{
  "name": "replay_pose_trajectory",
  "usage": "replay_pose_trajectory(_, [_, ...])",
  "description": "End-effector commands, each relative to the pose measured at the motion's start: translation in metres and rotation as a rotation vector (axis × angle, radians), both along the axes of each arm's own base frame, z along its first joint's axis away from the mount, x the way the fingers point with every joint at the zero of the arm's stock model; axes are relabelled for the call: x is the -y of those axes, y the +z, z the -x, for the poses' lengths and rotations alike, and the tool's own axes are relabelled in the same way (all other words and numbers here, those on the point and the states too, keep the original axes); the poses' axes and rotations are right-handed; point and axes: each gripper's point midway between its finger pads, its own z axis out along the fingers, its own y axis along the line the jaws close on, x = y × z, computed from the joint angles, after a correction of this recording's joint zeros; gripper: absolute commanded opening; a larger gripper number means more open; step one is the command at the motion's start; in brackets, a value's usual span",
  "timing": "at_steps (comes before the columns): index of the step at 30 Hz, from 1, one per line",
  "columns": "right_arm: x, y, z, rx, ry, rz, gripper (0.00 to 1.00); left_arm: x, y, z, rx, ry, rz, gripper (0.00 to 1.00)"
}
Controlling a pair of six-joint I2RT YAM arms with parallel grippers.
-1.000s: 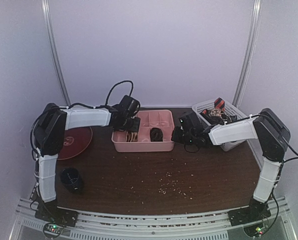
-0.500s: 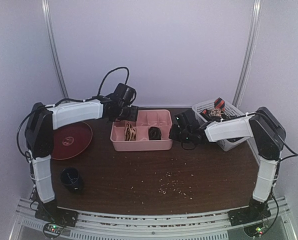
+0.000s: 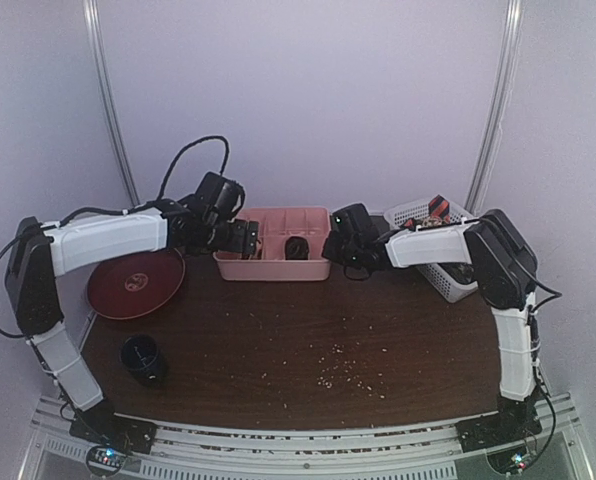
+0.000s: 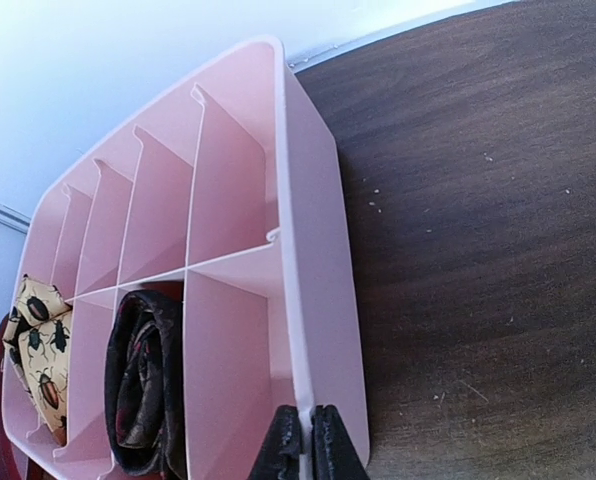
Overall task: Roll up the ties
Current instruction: Move the storage box to the corner of the board, then reset both arms
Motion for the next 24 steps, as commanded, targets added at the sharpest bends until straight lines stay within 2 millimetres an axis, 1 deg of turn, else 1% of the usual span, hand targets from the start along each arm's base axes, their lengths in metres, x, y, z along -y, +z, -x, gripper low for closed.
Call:
replay_pose_trajectory(1, [0.002, 0.004, -0.01, -0.005, -0.017, -0.033, 0.06, -0.012, -0.004, 0.018, -0.015, 0.01, 0.06, 0.98])
replay_pose_trajectory(2, [0.002, 0.009, -0.009, -0.001, -0.012, -0.035, 0.12, -0.013, -0.002, 0.022, -0.011, 0.002, 0.076, 0.98])
replay_pose_trajectory(4, [0.005, 0.023, -0.004, 0.012, -0.003, -0.038, 0.28, -0.015, 0.001, 0.032, -0.002, -0.014, 0.107, 0.98])
replay_pose_trajectory(5, [0.006, 0.031, 0.0, 0.021, 0.008, -0.04, 0.35, -0.015, 0.006, 0.036, 0.01, -0.031, 0.129, 0.98])
replay_pose_trajectory(6, [0.01, 0.034, 0.006, 0.02, 0.017, -0.031, 0.42, -0.014, 0.012, 0.041, 0.023, -0.048, 0.158, 0.98])
replay_pose_trajectory(7, [0.014, 0.038, 0.012, 0.02, 0.025, -0.025, 0.47, -0.013, 0.012, 0.047, 0.025, -0.071, 0.179, 0.98])
replay_pose_trajectory(8, [0.017, 0.045, 0.018, 0.027, 0.034, -0.027, 0.53, -0.011, 0.017, 0.053, 0.034, -0.097, 0.208, 0.98])
replay_pose_trajectory(9, [0.021, 0.048, 0.026, 0.031, 0.047, -0.025, 0.68, -0.009, 0.026, 0.06, 0.051, -0.128, 0.244, 0.98])
replay_pose_trajectory(10, [0.025, 0.054, 0.034, 0.039, 0.061, -0.024, 0.95, -0.007, 0.032, 0.067, 0.065, -0.154, 0.274, 0.98])
replay_pose_trajectory(11, [0.03, 0.06, 0.043, 0.046, 0.071, -0.022, 0.99, -0.006, 0.037, 0.073, 0.077, -0.178, 0.309, 0.98])
replay_pose_trajectory(14, [0.046, 0.074, 0.072, 0.059, 0.103, -0.007, 1.0, -0.006, 0.053, 0.093, 0.103, -0.227, 0.387, 0.98])
replay_pose_trajectory(16, [0.056, 0.087, 0.095, 0.08, 0.146, 0.009, 1.0, -0.007, 0.062, 0.106, 0.109, -0.256, 0.427, 0.98])
replay_pose_trajectory(17, [0.06, 0.089, 0.108, 0.079, 0.169, 0.022, 1.0, -0.008, 0.069, 0.112, 0.113, -0.274, 0.443, 0.98])
replay_pose_trajectory(20, [0.08, 0.102, 0.143, 0.089, 0.207, 0.065, 1.0, -0.008, 0.091, 0.134, 0.139, -0.351, 0.5, 0.98])
replay_pose_trajectory(22, [0.096, 0.116, 0.165, 0.115, 0.207, 0.07, 1.0, -0.011, 0.108, 0.149, 0.175, -0.394, 0.544, 0.98])
replay_pose_trajectory(24, [0.111, 0.134, 0.185, 0.162, 0.206, 0.048, 1.0, -0.017, 0.123, 0.163, 0.219, -0.423, 0.589, 0.98])
